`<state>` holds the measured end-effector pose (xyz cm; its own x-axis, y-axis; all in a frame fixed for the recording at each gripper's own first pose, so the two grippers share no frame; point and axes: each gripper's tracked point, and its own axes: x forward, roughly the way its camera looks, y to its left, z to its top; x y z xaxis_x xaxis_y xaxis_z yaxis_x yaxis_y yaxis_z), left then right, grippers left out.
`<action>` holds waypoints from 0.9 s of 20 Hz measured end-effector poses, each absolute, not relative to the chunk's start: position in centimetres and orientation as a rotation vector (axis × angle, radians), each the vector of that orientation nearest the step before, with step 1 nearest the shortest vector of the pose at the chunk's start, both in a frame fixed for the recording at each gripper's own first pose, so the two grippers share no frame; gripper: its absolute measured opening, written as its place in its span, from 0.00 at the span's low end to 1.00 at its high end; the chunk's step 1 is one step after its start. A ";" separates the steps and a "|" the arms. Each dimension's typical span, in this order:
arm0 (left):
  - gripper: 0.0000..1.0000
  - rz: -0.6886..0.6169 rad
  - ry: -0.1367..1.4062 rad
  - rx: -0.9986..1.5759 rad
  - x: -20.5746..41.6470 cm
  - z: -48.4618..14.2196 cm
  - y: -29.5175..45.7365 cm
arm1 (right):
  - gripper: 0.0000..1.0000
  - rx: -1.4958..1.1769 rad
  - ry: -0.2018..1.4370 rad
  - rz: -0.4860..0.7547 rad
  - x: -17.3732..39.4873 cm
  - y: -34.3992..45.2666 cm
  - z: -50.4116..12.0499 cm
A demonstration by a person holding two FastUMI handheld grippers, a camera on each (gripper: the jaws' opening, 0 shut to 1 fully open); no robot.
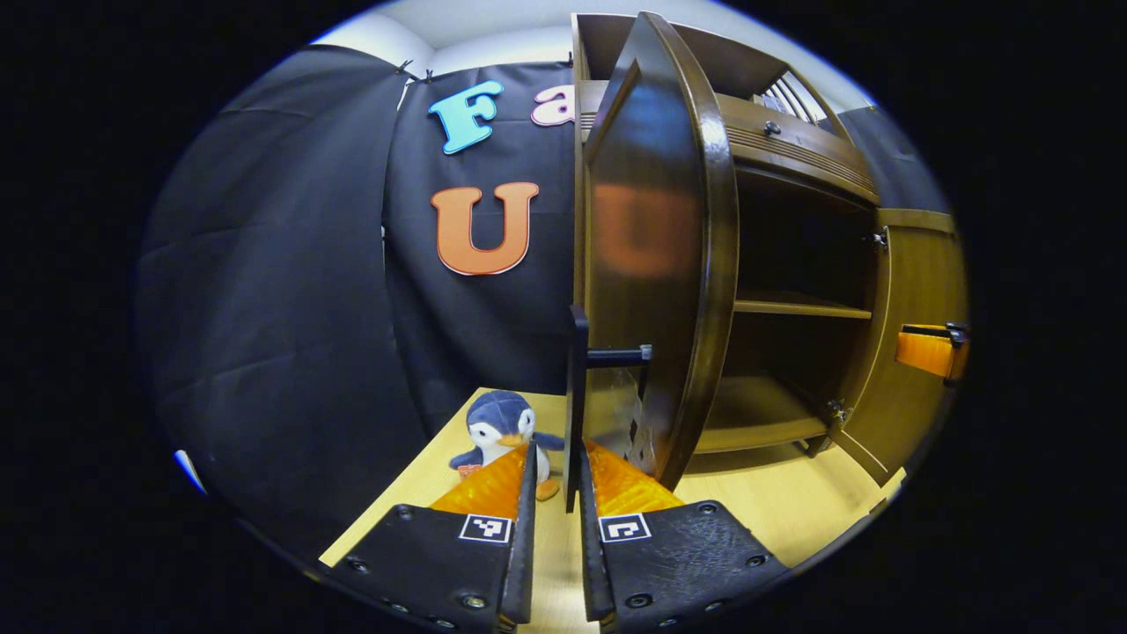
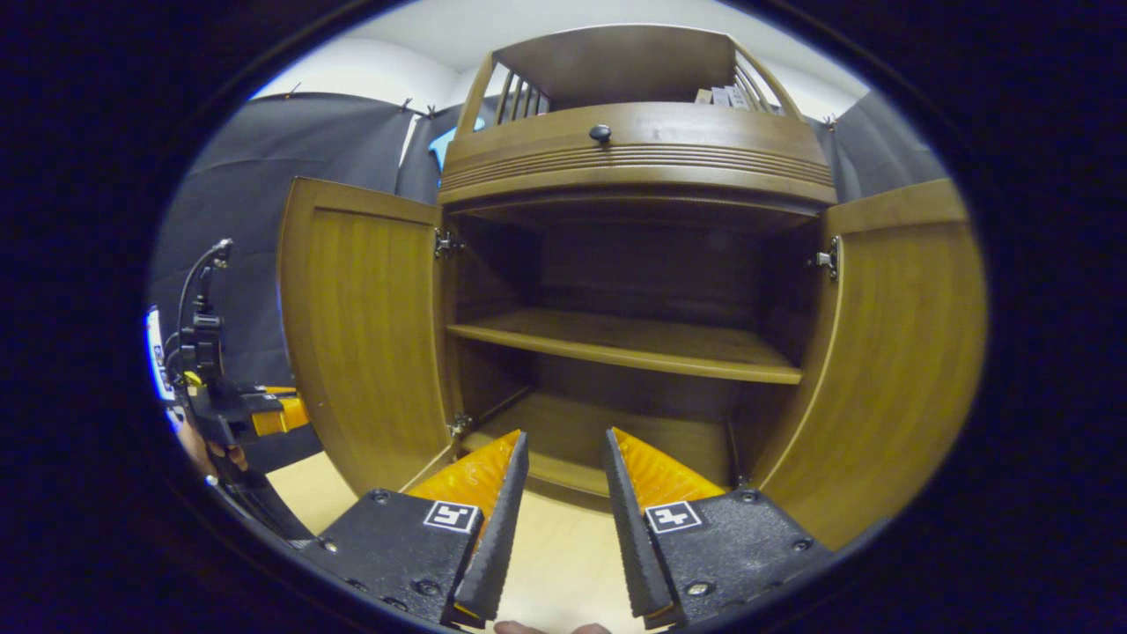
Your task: Open the right door of the double-door shoe cabinet with the right hand, and open the left door with the left hand.
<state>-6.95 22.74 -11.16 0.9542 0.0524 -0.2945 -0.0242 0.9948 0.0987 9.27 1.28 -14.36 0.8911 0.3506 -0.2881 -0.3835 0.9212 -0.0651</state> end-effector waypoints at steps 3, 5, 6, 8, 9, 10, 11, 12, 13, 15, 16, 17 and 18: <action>0.21 0.044 0.311 0.108 -7.7 -11.1 23.8 | 0.55 -0.122 0.273 0.367 9.4 1.2 -14.3; 0.20 0.074 0.314 0.115 -8.5 -11.1 25.3 | 0.55 -0.117 0.270 0.359 9.5 1.2 -14.3; 0.28 0.103 0.313 0.120 -8.8 -11.1 26.2 | 0.56 -0.115 0.271 0.357 9.4 1.2 -14.2; 0.13 0.166 0.321 0.122 -9.4 -11.3 28.4 | 0.56 -0.114 0.279 0.356 9.2 1.1 -14.1; 0.13 0.187 0.320 0.113 -9.8 -11.1 29.2 | 0.58 -0.111 0.271 0.358 9.3 1.2 -13.8; 0.13 0.195 0.316 0.104 -10.1 -10.9 29.4 | 0.58 -0.110 0.261 0.358 9.4 1.2 -13.5; 0.14 0.209 0.308 0.104 -10.2 -10.6 29.5 | 0.58 -0.110 0.254 0.354 9.3 1.3 -13.3; 0.14 0.217 0.303 0.104 -10.4 -10.3 29.4 | 0.56 -0.109 0.248 0.347 9.3 1.2 -13.0; 0.15 0.230 0.298 0.106 -10.8 -10.1 29.6 | 0.58 -0.106 0.241 0.338 9.3 1.0 -12.8; 0.16 0.245 0.290 0.107 -11.4 -9.8 29.6 | 0.58 -0.096 0.224 0.319 9.3 0.6 -12.2; 0.20 0.240 0.283 0.109 -11.6 -9.4 29.2 | 0.58 -0.092 0.216 0.306 9.4 0.3 -12.0; 0.35 0.230 0.277 0.116 -11.7 -9.1 28.5 | 0.58 -0.088 0.208 0.294 9.6 -0.2 -11.7; 0.49 0.217 0.270 0.120 -11.6 -8.7 27.8 | 0.58 -0.082 0.202 0.281 9.7 -0.7 -11.3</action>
<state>-11.65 27.81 -8.69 0.9408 0.2282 -0.2507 -0.1962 0.9696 0.1461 9.66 -0.66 -11.33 0.9408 0.2667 -0.2091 -0.2831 0.9577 -0.0522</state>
